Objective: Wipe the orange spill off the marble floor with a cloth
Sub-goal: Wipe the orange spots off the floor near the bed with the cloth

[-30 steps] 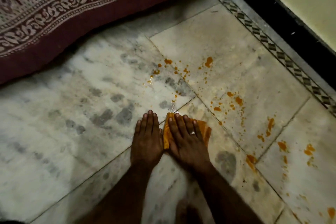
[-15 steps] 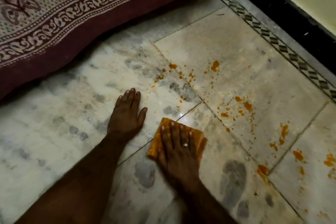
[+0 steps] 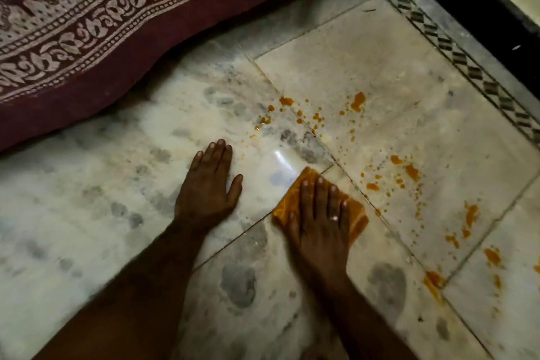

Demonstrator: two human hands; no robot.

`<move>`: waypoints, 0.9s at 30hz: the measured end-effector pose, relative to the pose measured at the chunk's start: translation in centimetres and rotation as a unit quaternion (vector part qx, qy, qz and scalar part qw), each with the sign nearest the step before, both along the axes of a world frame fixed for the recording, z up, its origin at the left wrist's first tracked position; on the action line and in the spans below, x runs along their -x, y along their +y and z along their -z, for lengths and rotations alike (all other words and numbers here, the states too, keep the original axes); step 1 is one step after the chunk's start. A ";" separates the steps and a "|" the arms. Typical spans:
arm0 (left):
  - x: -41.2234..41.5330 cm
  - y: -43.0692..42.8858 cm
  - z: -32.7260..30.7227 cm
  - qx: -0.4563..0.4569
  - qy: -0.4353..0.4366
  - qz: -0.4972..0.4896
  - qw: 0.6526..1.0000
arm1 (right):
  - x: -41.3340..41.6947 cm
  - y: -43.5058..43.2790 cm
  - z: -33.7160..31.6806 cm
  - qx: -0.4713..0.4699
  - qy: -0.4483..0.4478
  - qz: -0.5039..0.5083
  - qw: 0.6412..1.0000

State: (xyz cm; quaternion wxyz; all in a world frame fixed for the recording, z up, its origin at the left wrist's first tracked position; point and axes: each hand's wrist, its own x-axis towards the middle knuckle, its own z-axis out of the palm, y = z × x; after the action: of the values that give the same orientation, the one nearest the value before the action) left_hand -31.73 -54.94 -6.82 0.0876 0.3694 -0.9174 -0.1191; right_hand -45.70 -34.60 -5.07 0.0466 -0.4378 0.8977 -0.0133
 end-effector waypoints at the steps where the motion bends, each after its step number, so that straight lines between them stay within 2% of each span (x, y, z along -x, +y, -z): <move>1: 0.0 0.1 0.0 0.002 0.005 -0.002 1.000 | -1.1 -0.1 0.0 0.004 0.000 -0.028 1.000; 5: -0.1 0.1 0.2 0.000 0.032 -0.013 0.999 | -2.0 -4.2 0.3 0.027 0.009 -0.164 0.986; 7: -0.2 0.1 0.3 0.007 0.034 -0.009 0.999 | -0.7 -7.3 0.5 0.041 0.004 -0.201 0.979; 11: -0.2 0.0 0.1 0.003 0.012 -0.003 1.000 | 4.0 -11.7 0.2 0.018 -0.007 -0.176 0.984; 14: -0.2 0.1 -0.1 0.012 0.002 -0.006 1.000 | 5.9 -11.1 0.1 0.006 0.003 -0.126 0.992; 18: 0.0 0.2 -0.3 0.016 0.002 -0.012 1.000 | 3.9 -6.3 0.2 0.007 0.013 -0.007 1.000; 20: 0.1 0.2 -0.3 0.019 0.001 -0.016 1.000 | 1.0 -4.3 0.1 0.012 0.018 0.023 1.000; 23: 0.1 0.2 -0.1 0.030 -0.011 -0.010 0.999 | -1.9 -4.5 0.0 0.021 0.012 -0.027 0.999; 27: -0.1 0.2 -0.1 0.035 -0.024 -0.004 0.999 | 1.7 -10.3 0.4 0.047 -0.005 -0.133 0.990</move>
State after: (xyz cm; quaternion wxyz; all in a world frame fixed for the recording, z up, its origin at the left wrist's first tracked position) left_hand -31.66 -54.71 -6.69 0.0786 0.3724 -0.9215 -0.0777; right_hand -47.41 -44.85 -5.48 0.0321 -0.5551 0.8296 -0.0514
